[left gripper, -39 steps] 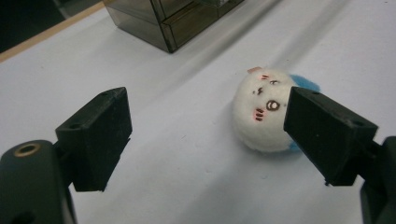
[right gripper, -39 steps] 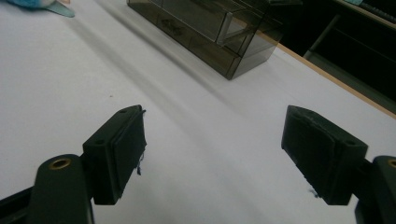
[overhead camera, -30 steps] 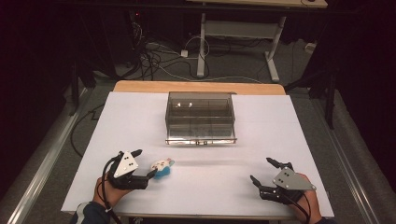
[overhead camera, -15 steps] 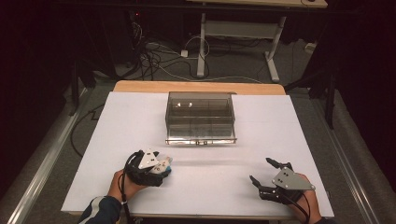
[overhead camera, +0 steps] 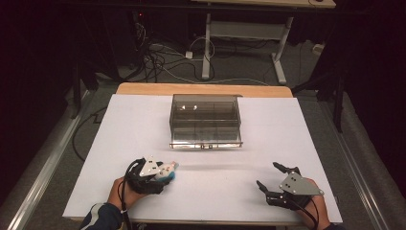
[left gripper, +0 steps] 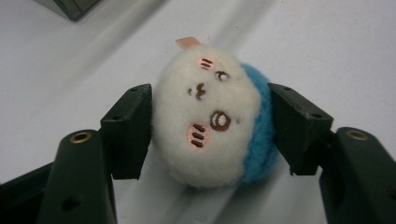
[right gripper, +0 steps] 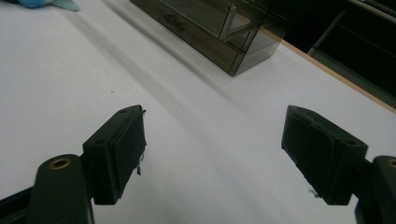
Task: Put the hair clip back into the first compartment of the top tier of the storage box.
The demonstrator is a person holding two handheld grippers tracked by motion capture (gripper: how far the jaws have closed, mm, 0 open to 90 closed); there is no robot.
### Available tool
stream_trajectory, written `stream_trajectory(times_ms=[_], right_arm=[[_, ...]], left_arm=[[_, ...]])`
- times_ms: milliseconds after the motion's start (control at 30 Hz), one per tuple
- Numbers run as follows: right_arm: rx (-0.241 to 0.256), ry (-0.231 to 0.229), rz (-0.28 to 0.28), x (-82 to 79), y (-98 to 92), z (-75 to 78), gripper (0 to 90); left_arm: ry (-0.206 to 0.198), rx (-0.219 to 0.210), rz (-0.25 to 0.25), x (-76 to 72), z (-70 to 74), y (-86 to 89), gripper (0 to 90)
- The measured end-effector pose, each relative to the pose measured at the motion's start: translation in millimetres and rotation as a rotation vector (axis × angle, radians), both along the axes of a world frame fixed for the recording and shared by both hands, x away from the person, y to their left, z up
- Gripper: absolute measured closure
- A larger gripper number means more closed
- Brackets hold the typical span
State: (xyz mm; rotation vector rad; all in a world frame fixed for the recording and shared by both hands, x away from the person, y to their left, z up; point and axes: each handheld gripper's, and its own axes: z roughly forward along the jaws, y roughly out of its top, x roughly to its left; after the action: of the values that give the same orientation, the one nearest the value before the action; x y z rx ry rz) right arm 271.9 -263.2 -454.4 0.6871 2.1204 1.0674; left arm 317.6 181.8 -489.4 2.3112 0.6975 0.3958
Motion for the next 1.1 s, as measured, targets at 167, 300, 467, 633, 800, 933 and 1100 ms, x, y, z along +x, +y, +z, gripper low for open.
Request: stream_trajectory(times_ms=[167,300,467,633,800,933,1100], right_arm=[[-0.001,0.001,0.002,0.1,0.2,-0.2,22.7],[-0.002,0.001,0.002,0.0,0.1,-0.2,22.7],[0.001,-0.001,0.001,-0.1,-0.4,0.2,22.7],[0.002,-0.004,-0.001,-0.3,-0.9,0.7,22.7],[0.003,-0.005,-0.002,-0.3,-1.0,1.0,22.7],[0.002,-0.007,-0.001,-0.5,-0.9,1.0,22.7],[0.002,-0.007,-0.001,-0.5,-1.0,1.2,22.7]], left_arm=[[-0.021,0.010,0.001,-1.4,0.7,0.7,41.4],[-0.026,0.001,0.006,-1.2,1.7,3.7,42.7],[-0.053,-0.014,0.017,-4.2,6.8,9.0,43.1],[-0.080,-0.034,0.034,-7.1,12.1,13.6,43.1],[-0.097,-0.046,0.045,-8.7,15.6,16.6,43.2],[-0.114,-0.059,0.056,-10.0,19.2,19.4,43.2],[-0.128,-0.070,0.064,-11.1,23.2,23.0,43.3]])
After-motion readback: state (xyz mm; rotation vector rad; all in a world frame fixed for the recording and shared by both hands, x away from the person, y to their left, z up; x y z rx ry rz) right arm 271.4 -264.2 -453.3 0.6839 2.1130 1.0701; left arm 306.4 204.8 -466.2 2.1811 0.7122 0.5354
